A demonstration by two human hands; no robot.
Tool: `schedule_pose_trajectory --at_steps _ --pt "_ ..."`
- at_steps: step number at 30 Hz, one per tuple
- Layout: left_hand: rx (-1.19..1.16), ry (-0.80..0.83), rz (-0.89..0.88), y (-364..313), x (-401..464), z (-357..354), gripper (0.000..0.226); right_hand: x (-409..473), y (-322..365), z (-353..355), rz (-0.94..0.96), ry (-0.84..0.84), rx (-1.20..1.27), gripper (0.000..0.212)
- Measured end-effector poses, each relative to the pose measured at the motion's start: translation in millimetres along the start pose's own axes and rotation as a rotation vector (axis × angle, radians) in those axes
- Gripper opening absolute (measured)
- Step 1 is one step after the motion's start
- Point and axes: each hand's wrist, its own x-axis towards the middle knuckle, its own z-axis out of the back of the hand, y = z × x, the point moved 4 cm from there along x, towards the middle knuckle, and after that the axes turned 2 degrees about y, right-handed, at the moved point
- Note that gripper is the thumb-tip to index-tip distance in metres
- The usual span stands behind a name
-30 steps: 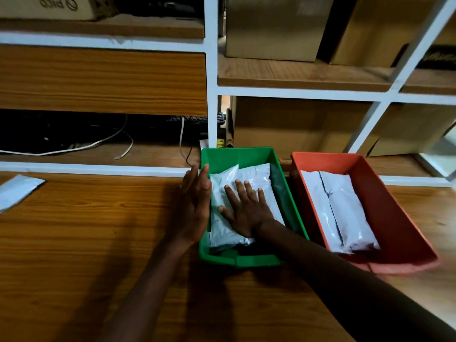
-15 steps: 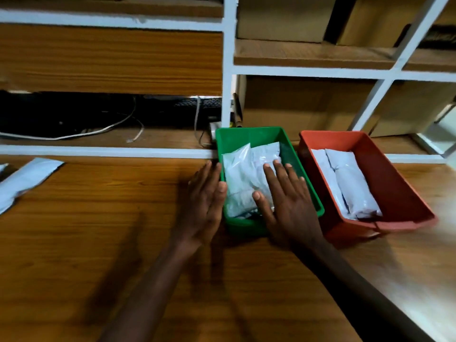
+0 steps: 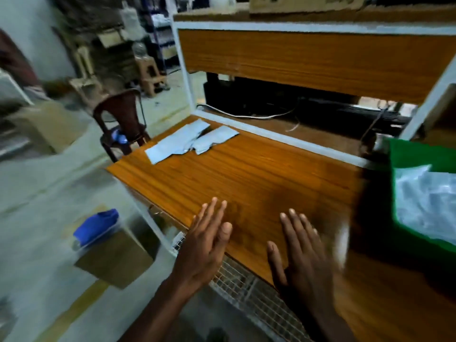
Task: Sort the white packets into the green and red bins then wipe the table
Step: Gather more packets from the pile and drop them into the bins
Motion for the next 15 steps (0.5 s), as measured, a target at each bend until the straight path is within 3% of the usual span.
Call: schedule_pose_trajectory --at_steps 6,10,15 --pt "0.020 -0.081 0.093 101.7 -7.9 69.4 0.057 32.6 96.0 -88.5 0.056 0.125 0.032 0.063" --pt "0.030 -0.061 0.107 178.8 14.4 118.1 0.054 74.9 156.1 -159.9 0.010 0.163 0.064 0.064" --pt "0.079 -0.022 0.072 256.4 61.1 178.8 0.066 124.0 207.5 -230.4 -0.062 0.189 0.099 0.069"
